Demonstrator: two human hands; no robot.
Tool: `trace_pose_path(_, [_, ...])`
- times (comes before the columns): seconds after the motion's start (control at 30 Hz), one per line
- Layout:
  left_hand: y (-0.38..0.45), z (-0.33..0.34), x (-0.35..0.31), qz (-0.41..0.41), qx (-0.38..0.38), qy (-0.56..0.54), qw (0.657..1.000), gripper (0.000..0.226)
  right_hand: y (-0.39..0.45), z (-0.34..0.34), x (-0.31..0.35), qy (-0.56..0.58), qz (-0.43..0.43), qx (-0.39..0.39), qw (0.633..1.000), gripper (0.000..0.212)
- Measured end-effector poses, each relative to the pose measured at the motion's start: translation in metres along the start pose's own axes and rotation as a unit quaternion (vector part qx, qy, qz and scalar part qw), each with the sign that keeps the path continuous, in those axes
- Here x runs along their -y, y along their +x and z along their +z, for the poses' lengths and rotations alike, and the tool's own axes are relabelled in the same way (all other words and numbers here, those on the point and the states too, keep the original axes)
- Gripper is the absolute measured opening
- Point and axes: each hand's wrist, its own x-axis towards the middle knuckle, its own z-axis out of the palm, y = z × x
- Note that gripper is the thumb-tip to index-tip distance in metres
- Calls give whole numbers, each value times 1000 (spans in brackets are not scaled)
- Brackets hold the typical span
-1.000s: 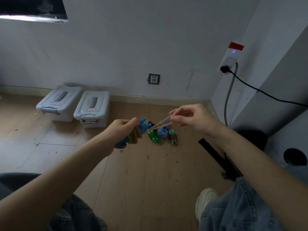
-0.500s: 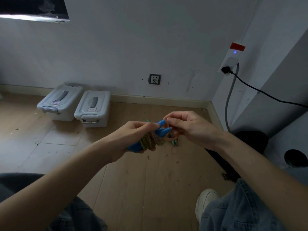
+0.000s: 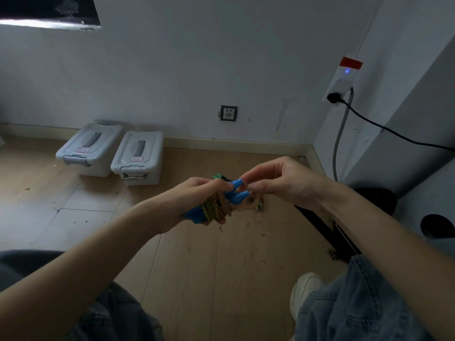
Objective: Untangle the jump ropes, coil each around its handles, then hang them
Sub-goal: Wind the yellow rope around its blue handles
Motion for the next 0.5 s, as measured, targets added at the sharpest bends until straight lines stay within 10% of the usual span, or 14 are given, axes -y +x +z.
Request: trace_pose_path(0.5, [3, 4, 0, 76, -44, 27, 996, 47, 2, 14, -3, 180, 46, -36, 982, 19])
